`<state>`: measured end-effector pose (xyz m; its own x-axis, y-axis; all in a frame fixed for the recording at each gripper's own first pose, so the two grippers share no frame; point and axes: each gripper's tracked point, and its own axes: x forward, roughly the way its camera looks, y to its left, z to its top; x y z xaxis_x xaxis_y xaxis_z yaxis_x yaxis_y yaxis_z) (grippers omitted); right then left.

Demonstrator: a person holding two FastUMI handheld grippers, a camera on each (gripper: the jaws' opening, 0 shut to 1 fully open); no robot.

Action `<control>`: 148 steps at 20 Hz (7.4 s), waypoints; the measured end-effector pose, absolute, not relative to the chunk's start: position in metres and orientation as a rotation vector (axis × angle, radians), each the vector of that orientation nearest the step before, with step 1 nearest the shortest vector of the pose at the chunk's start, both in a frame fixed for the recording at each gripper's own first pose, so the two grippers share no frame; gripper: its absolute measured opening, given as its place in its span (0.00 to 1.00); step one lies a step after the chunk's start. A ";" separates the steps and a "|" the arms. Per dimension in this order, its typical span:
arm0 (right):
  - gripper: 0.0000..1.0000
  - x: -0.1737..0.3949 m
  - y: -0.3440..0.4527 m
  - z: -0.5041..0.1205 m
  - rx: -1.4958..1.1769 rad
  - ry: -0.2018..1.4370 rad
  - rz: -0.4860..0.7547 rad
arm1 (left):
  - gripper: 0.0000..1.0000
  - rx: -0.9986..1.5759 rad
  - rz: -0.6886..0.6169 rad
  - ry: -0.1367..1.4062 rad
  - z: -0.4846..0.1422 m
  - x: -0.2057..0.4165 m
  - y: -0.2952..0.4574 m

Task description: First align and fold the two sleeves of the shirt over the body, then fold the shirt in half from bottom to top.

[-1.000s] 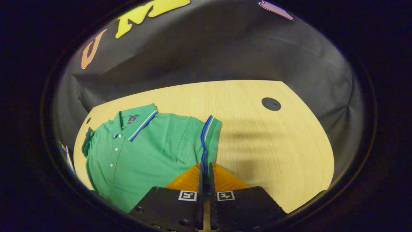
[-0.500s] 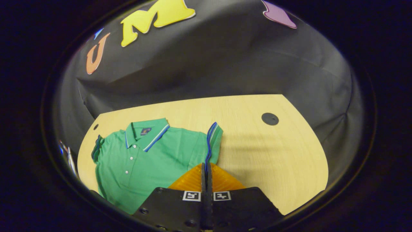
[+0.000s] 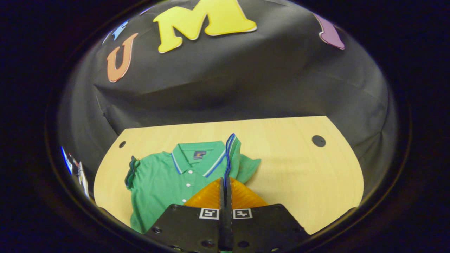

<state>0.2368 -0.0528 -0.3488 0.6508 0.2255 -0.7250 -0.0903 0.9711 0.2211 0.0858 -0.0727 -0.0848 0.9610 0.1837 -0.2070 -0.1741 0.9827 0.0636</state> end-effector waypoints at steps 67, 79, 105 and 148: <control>0.96 0.088 -0.088 -0.184 0.167 0.641 0.095 | 0.09 -0.157 -0.188 0.869 -0.291 0.188 -0.178; 0.96 0.078 -0.062 -0.183 0.073 0.579 0.205 | 1.00 -0.118 -0.085 0.698 -0.214 0.132 -0.128; 0.96 -0.109 -0.150 -0.369 -0.096 0.965 0.217 | 1.00 -0.078 -0.123 0.905 -0.330 -0.162 -0.072; 0.00 0.037 -0.122 -0.295 0.041 0.798 0.201 | 0.05 -0.201 -0.127 0.721 -0.248 -0.003 -0.077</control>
